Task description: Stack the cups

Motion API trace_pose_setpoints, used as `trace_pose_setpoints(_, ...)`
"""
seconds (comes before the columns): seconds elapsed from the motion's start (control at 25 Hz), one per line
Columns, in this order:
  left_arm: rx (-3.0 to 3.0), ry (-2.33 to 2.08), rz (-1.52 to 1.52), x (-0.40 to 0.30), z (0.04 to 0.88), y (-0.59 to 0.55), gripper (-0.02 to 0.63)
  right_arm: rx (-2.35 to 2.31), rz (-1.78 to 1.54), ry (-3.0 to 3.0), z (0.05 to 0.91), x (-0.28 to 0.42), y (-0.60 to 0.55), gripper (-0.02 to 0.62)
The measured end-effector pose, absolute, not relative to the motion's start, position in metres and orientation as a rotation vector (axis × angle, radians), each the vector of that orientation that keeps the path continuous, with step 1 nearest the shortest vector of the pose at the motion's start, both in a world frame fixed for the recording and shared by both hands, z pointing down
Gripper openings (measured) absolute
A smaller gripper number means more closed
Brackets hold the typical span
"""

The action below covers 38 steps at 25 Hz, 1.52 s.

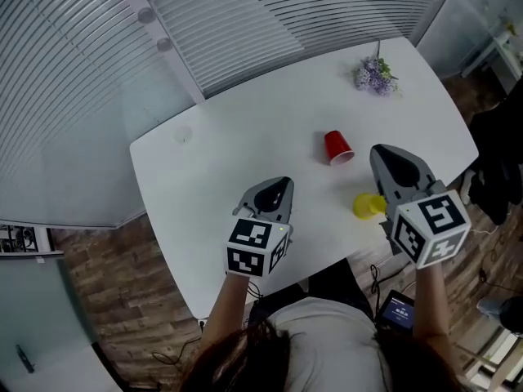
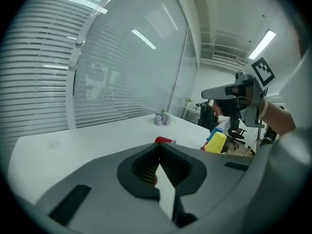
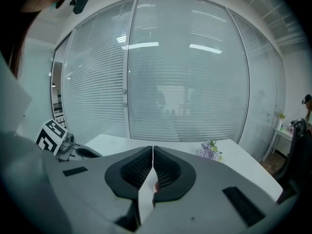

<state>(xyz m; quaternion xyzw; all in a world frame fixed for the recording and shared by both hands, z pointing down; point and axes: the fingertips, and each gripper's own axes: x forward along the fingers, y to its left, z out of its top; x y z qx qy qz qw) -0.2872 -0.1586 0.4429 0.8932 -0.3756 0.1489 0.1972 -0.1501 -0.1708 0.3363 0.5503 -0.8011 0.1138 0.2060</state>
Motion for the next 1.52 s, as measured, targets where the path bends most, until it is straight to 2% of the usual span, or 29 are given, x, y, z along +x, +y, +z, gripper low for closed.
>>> trace_pose_setpoints(0.52,2.457,-0.937,0.382,-0.295,0.477,-0.165,0.018,1.291,0.467,-1.966,0.428,-0.177,-0.215,0.157)
trace_pose_setpoints(0.84,2.417,-0.878,0.388,-0.289,0.504,-0.161,0.018,1.199,0.536,-1.777,0.484,-0.166,-0.238,0.211)
trace_pose_setpoints(1.08,2.373,-0.818,0.377,-0.290,0.520,-0.155,0.018,1.120,0.638,-1.619,0.523,-0.150,-0.248,0.280)
trace_pose_setpoints(1.52,2.362,-0.746,0.361,-0.292,0.521,-0.154,0.018,1.020,0.796,-1.426,0.565,-0.131,-0.266,0.316)
